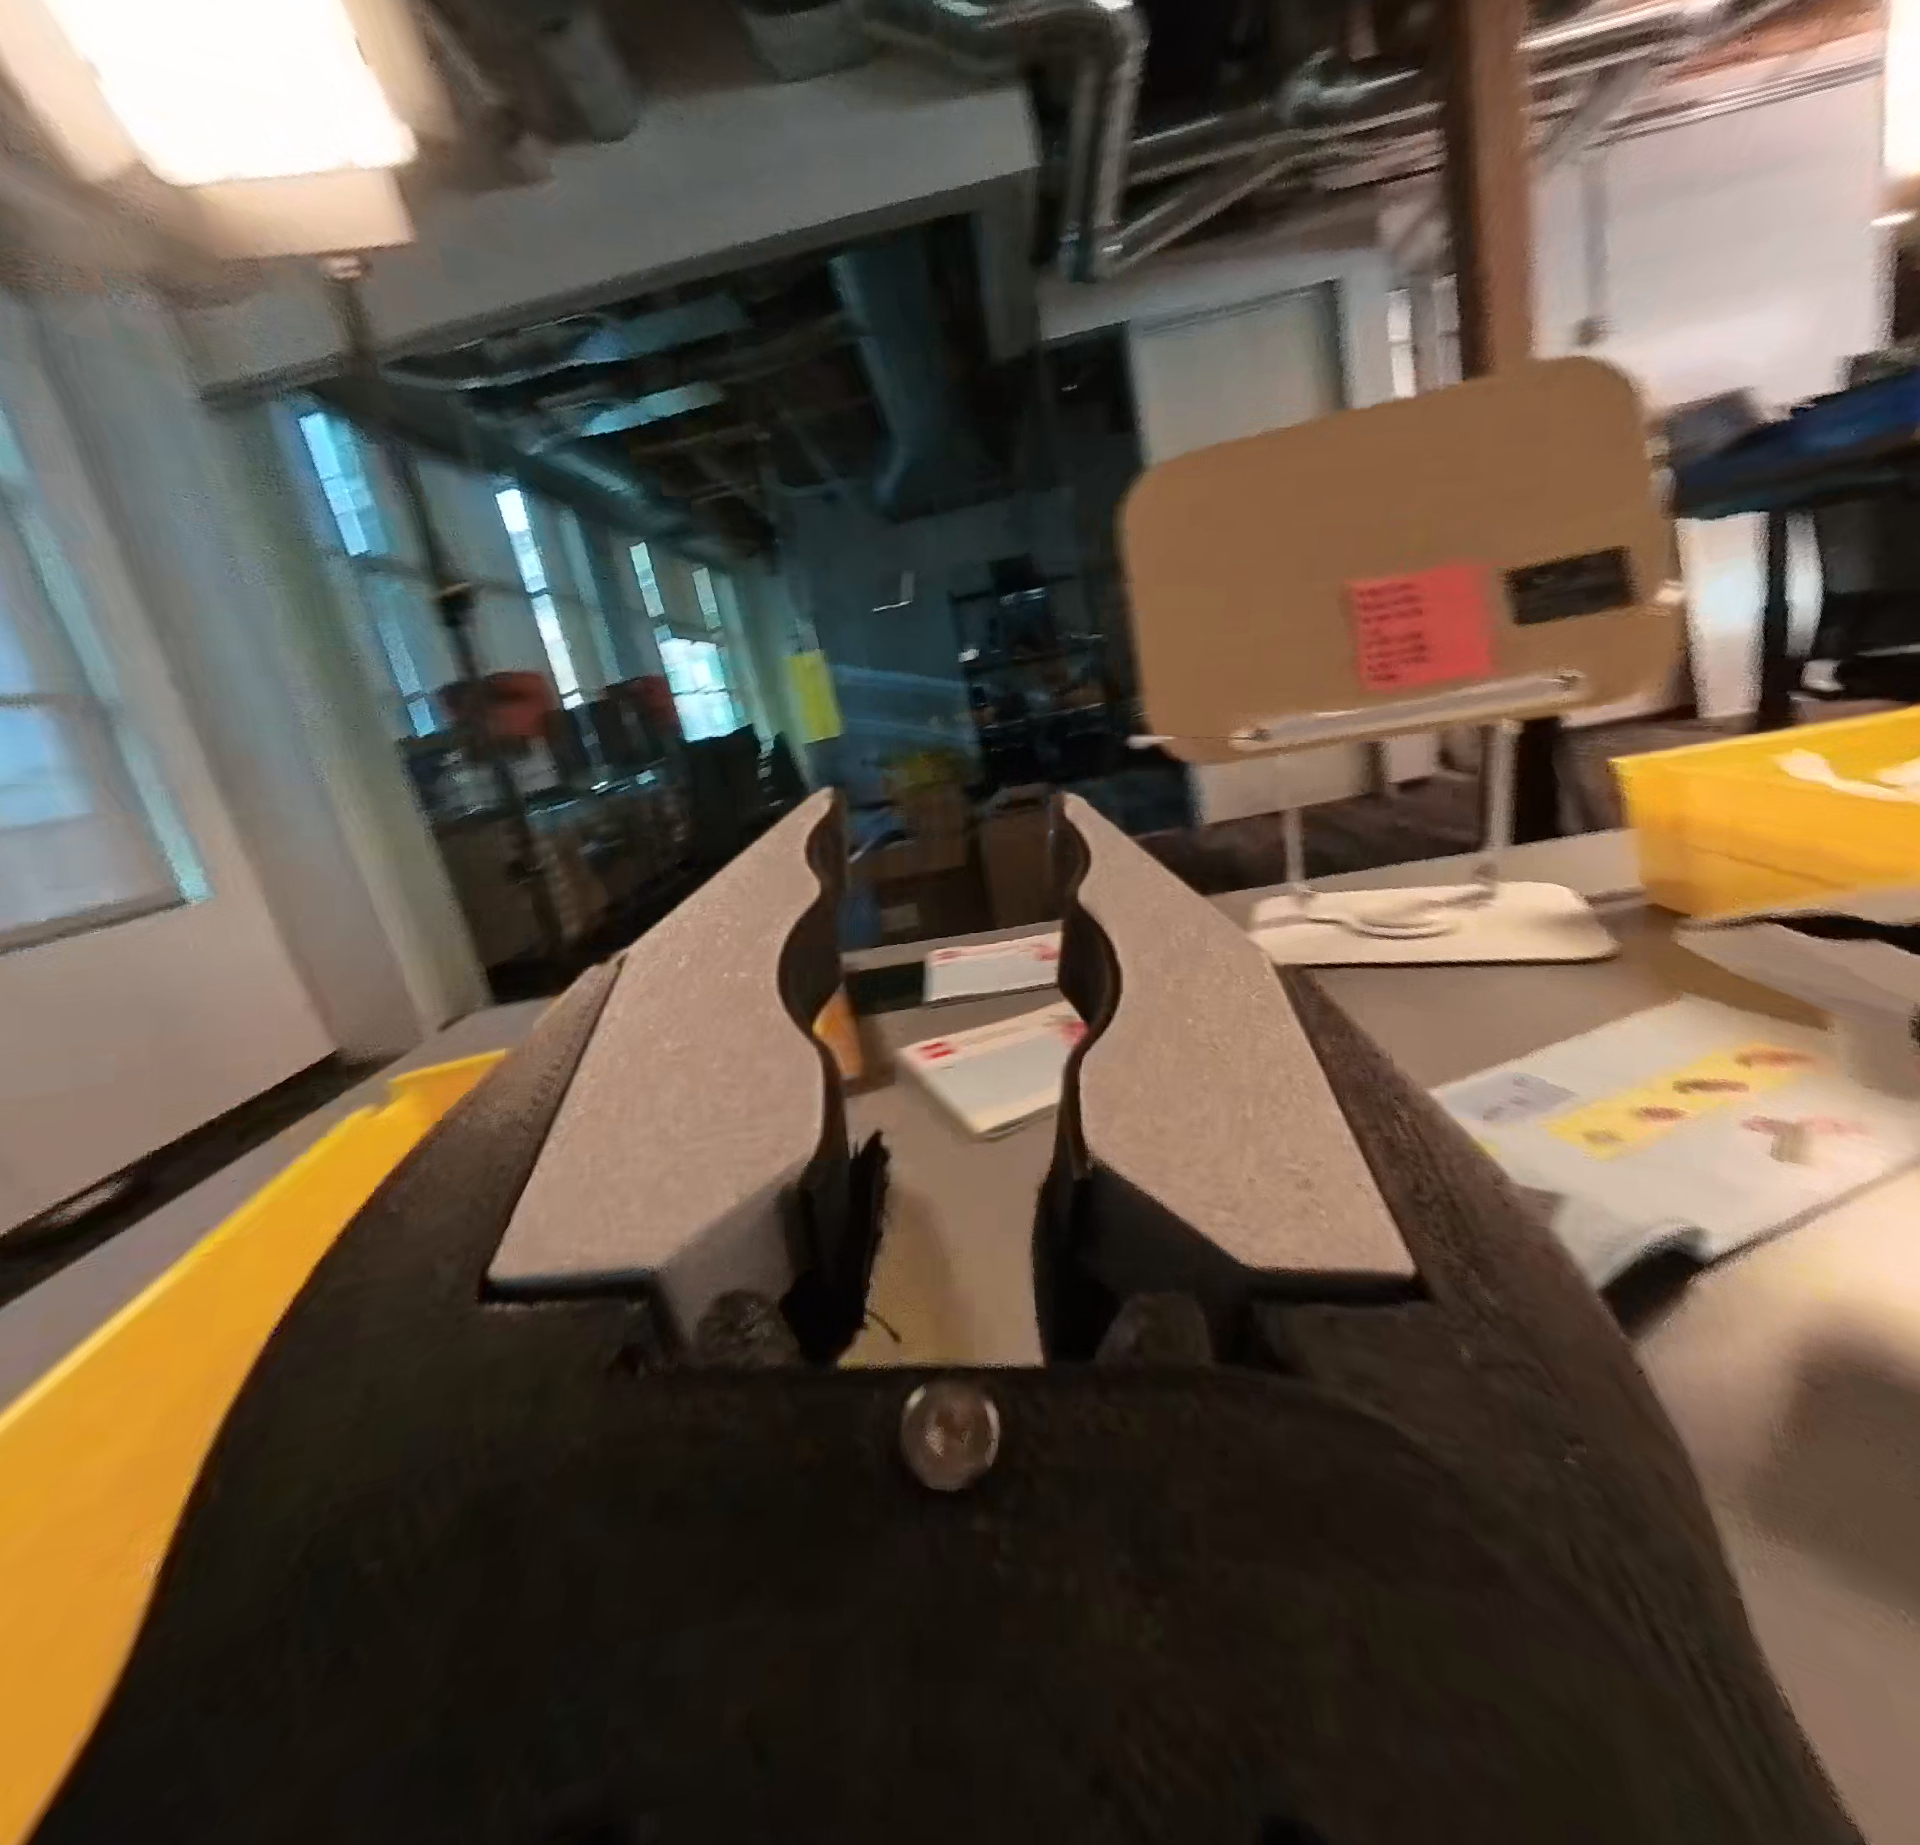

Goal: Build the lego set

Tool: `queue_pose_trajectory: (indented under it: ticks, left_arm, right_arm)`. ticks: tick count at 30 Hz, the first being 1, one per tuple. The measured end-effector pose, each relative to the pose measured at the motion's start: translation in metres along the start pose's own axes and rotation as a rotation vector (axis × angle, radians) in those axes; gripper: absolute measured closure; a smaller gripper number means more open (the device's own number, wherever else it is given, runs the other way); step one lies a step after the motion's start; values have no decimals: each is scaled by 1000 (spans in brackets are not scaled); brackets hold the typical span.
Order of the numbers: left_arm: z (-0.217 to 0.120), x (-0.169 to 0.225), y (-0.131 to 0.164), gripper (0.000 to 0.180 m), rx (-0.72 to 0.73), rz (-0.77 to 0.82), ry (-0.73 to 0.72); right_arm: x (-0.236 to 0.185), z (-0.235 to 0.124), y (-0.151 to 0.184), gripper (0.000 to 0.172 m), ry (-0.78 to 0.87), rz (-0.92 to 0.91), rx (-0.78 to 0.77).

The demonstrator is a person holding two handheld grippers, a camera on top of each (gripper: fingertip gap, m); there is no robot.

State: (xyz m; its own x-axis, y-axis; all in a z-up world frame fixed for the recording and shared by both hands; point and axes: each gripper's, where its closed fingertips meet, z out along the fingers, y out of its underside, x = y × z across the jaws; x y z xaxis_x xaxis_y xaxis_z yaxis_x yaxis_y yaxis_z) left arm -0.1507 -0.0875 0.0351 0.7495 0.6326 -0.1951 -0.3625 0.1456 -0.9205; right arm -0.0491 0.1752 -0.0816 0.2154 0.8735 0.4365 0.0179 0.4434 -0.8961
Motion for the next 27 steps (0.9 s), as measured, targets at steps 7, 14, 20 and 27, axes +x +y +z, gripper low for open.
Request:
queue_pose_trajectory:
  ticks: [7, 14, 20, 27]
  left_arm:
    - [-12, -138, 36, 128, -443, -111, -212]
    - [1, -161, 146, 141, -1103, -248, -26]
    - [-38, -160, 200, 144, -1621, -310, 18]
    - [-57, -192, 226, 168, -1797, -65, -124]
  right_arm:
    - [2, 4, 0, 172, 6, 12, 2]
    - [-2, 4, 0, 172, -12, -5, 2]
    - [-4, 5, 1, 172, -25, -18, -7]
    - [-6, 7, 2, 172, -31, -26, -11]
